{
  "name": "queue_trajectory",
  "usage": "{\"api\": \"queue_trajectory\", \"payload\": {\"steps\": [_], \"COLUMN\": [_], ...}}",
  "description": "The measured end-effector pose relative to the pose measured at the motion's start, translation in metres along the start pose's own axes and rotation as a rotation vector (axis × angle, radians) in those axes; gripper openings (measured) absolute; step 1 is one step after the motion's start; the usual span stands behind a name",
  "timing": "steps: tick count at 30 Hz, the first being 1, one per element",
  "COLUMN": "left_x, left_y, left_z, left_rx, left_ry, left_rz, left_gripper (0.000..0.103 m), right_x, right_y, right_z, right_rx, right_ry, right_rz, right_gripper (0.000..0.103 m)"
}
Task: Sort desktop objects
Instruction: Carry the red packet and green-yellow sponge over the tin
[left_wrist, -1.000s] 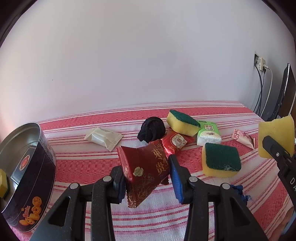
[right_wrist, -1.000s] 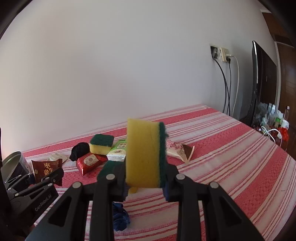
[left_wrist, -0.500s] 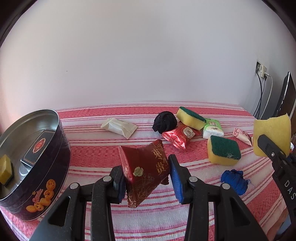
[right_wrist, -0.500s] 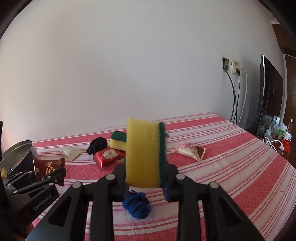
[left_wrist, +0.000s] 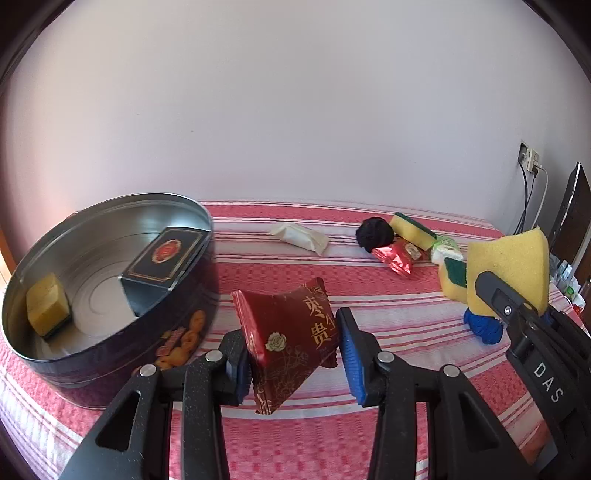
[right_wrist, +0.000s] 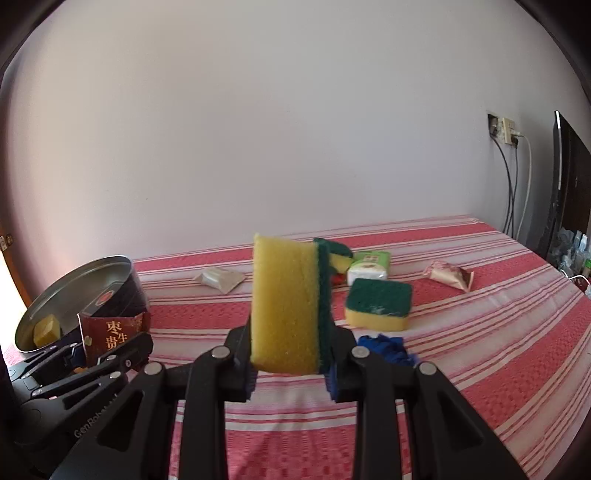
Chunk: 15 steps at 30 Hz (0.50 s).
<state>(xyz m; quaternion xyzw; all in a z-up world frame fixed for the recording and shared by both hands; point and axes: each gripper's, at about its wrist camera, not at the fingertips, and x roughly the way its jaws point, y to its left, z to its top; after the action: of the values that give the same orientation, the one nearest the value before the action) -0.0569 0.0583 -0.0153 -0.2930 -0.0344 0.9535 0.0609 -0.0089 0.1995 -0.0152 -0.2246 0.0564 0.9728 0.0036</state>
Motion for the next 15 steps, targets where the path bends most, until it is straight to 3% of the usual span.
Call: {"api": "queue_trajectory", "payload": {"steps": [5, 8, 11, 15], "left_x": [-0.017, -0.025, -0.038, -0.051], "left_y": [0.043, 0.064, 0.074, 0.102], "left_z": [0.002, 0.005, 0.007, 0.011], "left_rx": [-0.045, -0.089, -0.077, -0.141], "left_ry": [-0.024, -0.02, -0.062, -0.079], "left_rz": [0.059, 0.013, 0.088, 0.065], "left_gripper": [0.043, 0.043, 0.043, 0.043], "right_x": [0.003, 0.003, 0.002, 0.001], "right_y": [0.04, 0.064, 0.09, 0.115], "right_z": [-0.002, 0.001, 0.004, 0.008], "right_rx": [-0.032, -0.043, -0.062, -0.074], "right_ry": [0.028, 0.028, 0.015, 0.004], "right_rz": [0.083, 0.133, 0.175, 0.218], "right_gripper": [0.028, 0.028, 0.028, 0.028]}}
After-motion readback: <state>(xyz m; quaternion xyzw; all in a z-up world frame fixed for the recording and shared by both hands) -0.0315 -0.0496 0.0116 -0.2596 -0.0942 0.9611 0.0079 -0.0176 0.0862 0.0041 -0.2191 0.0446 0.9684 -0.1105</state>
